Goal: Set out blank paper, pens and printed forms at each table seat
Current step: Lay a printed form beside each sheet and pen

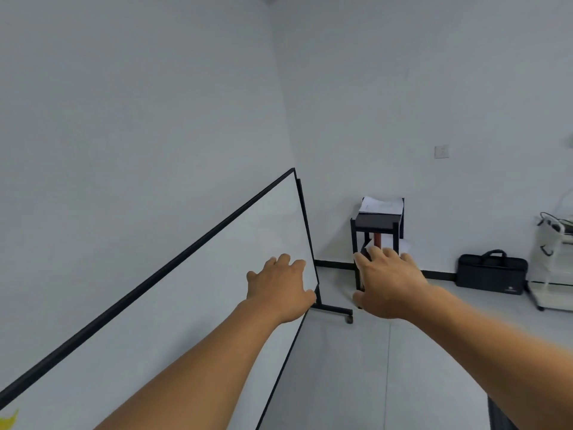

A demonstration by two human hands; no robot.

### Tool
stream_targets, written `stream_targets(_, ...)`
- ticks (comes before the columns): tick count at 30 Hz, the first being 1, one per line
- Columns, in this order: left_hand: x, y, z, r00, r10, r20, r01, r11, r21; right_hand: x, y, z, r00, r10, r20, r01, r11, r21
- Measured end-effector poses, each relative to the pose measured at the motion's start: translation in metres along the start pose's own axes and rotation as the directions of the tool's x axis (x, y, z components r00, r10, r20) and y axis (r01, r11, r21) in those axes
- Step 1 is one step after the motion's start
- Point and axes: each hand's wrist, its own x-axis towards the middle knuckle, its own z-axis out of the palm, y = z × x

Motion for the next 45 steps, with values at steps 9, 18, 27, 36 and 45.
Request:
stream_targets(9, 0.19, -0.05, -0.016, 0.984, 0.179, 0.0, -0.179, 0.984, 0.014, 0.15, 0.008, -0.007, 0.985, 0.172, 0.0, -0.172, 0.985, -0.012)
stream_targets(18, 0.344, -0.017, -0.003, 0.957, 0.288, 0.01, -0.288, 0.958, -0.01, 0.261, 0.075, 0.0, 0.967, 0.253, -0.006, -0.253, 0.966, -0.056)
stream_targets(27, 0.526, 0.05, 0.004, 0.95, 0.313, 0.005, -0.312, 0.946, -0.09, 0.413, 0.192, 0.008, 0.962, 0.272, -0.003, -0.272, 0.962, -0.031)
stream_targets(36, 0.697, 0.106, 0.02, 0.942, 0.336, 0.018, -0.331, 0.934, -0.131, 0.551, 0.296, 0.015, 0.956, 0.292, 0.017, -0.291, 0.955, -0.052)
stream_targets(45, 0.9, 0.177, 0.06, 0.915, 0.395, 0.084, -0.381, 0.913, -0.143, 0.703, 0.41, 0.047, 0.925, 0.371, 0.076, -0.366, 0.928, -0.074)
